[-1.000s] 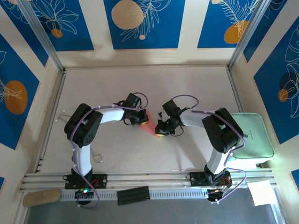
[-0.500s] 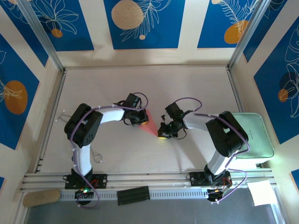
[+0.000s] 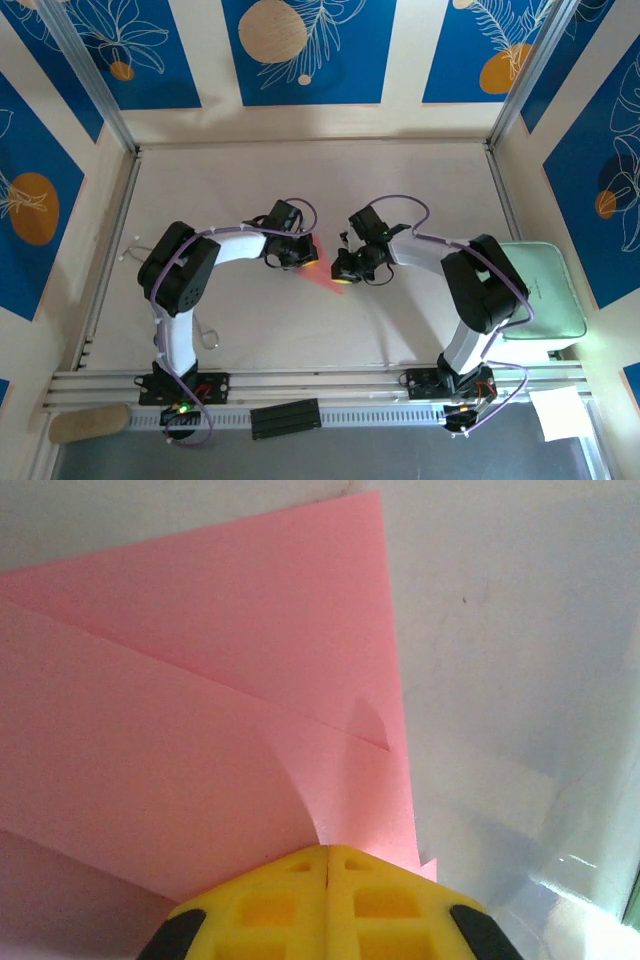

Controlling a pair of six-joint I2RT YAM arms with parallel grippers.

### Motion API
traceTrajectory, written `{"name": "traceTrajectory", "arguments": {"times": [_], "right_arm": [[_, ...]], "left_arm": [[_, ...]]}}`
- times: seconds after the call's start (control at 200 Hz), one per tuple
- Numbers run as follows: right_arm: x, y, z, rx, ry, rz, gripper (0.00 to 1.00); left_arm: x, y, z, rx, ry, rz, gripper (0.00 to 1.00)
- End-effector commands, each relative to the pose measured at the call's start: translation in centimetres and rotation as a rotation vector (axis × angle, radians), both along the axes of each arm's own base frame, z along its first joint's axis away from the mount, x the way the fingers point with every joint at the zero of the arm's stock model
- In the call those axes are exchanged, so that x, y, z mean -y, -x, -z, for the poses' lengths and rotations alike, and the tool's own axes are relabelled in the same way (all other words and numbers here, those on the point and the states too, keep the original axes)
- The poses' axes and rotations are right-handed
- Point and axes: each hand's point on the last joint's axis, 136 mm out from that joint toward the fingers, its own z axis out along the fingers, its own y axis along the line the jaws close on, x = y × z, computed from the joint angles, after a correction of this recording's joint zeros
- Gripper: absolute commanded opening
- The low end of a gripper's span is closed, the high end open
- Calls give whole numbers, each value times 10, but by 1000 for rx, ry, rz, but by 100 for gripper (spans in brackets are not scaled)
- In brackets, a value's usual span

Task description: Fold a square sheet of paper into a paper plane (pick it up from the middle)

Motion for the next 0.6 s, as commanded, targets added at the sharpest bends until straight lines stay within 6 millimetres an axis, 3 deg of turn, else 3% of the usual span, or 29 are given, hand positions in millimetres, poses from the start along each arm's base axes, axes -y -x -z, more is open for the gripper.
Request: {"name": "traceTrajectory", "arguments": {"times": [0.0,0.35,0.445,0.595], "right_arm": [[5,6,15,-40,38,-9,11],[23,28,48,-132,128,-6,9],[13,20,29,-83,67,-11,9],[-1,-3,-18,56,-39,10,13]], "left_arm": [[-28,23,42,-108,-140,-20,2],[-24,20,37,-99,-128,-15,2],[-14,11,14,-55,-84,-3,6],[-4,-6,-42,52,11,-22,17]]}}
